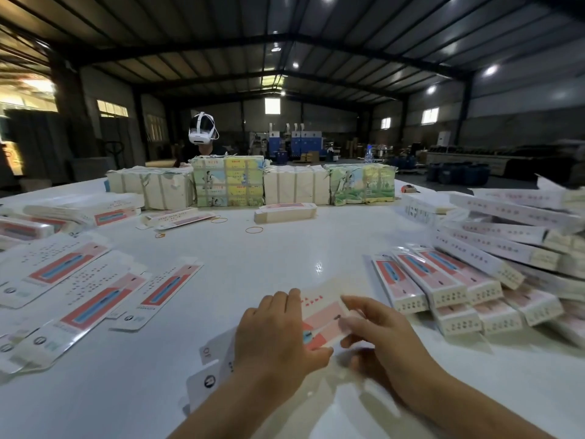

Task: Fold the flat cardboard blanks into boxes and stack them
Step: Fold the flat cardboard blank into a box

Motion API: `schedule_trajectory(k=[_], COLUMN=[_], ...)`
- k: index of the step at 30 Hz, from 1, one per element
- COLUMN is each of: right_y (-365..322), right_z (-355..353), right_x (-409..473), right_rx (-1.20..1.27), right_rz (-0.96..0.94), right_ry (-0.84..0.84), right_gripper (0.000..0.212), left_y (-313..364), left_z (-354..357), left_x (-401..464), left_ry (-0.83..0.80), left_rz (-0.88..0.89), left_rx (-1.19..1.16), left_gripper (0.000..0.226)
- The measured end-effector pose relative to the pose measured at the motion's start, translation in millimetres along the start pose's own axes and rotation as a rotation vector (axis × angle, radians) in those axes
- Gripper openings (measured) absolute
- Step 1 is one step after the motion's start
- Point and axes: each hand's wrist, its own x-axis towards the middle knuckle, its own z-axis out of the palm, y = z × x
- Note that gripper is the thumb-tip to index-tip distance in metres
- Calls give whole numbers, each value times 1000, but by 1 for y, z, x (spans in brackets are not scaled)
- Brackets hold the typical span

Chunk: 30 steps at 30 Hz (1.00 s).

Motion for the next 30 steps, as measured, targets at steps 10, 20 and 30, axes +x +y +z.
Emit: schedule_trajectory(k=[10,20,30], right_y=[2,-1,1], right_z=[-6,-2,-6], right_x=[-2,-5,-4], right_rx=[5,-70,-90], right_rz=[4,-43,-351], right_ry=[-110,-97,367], right_gripper=[13,15,40], left_y=[1,1,-8], left_z=[-4,-7,-15], left_x=[-1,2,8], left_ry=[-12,-72,-123], left_rz=[68,54,-20], left_rx=[-5,-59,-220], left_gripper=[82,61,48])
